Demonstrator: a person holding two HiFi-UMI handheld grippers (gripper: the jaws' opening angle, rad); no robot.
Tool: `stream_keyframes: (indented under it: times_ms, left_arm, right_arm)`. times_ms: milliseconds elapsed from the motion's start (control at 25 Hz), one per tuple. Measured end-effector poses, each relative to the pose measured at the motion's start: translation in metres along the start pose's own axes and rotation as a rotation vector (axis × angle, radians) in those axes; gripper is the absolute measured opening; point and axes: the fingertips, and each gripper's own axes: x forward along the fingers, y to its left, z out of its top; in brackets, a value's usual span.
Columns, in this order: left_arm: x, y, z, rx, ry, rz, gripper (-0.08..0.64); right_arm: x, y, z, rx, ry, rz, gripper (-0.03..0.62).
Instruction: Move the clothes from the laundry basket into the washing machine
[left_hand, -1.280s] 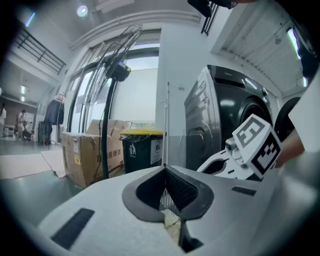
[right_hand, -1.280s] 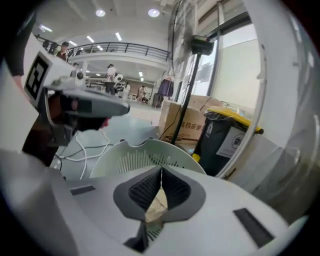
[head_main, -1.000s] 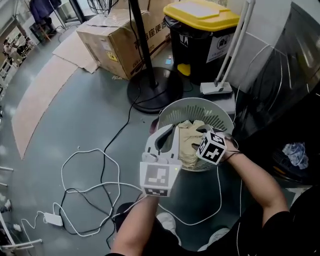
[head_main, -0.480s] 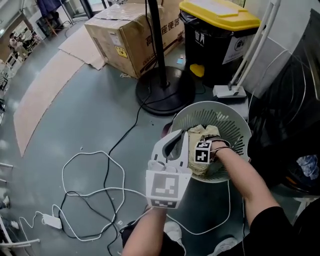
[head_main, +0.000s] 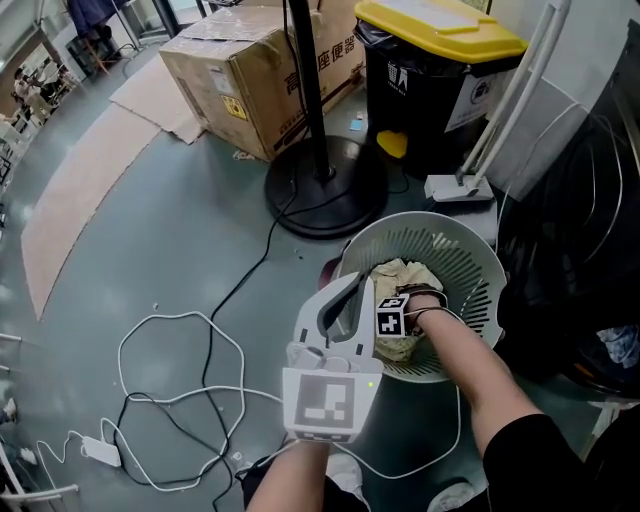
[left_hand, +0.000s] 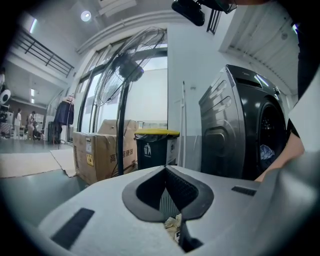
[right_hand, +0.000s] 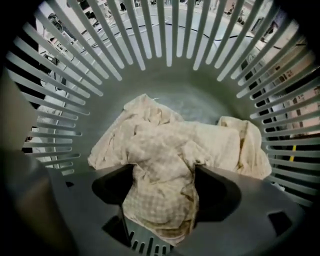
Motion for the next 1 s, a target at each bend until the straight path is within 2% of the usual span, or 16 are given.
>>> stream_keyframes:
  times_ms: [240,280,440,560,680,800,920,1000]
  left_arm:
    - [-0.011,0.007,0.001,0.008,-0.003,0.025,0.006]
    - [-0.014,0.008,0.001,0.009,-0.004,0.03,0.006]
    - [-0.021,0.011,0.007,0.01,-0.016,0.048,0.006]
    - [-0.021,0.007,0.011,0.019,-0.024,0.048,0.006]
    - [-0.014,0.0,0.011,0.034,-0.019,0.04,0.006]
    - [-0.004,-0.004,0.012,0.035,-0.022,0.033,0.006]
    - [0.0,-0.003,0.011,0.041,-0.023,0.035,0.006]
    - [0.001,0.0,0.009,0.04,-0.02,0.045,0.006]
  right_arm:
    - [0.007,0.002,0.0,-0.016,0.066,0.032,0.339]
    - [0.006,0.004,0.0,-0.031,0.074,0.035,0.318]
    - [0.001,0.015,0.001,-0.08,0.074,0.025,0.14]
    - [-0.016,0.016,0.0,-0.082,0.049,0.012,0.092]
    - [-0.049,0.012,0.005,-0.016,-0.072,-0.006,0.084]
    - [-0.099,0.003,0.007,0.122,-0.257,-0.048,0.083]
    - [-0.162,-0.006,0.001,0.266,-0.439,-0.12,0.081]
    - [-0.205,-0.01,-0.006,0.317,-0.528,-0.193,0.081]
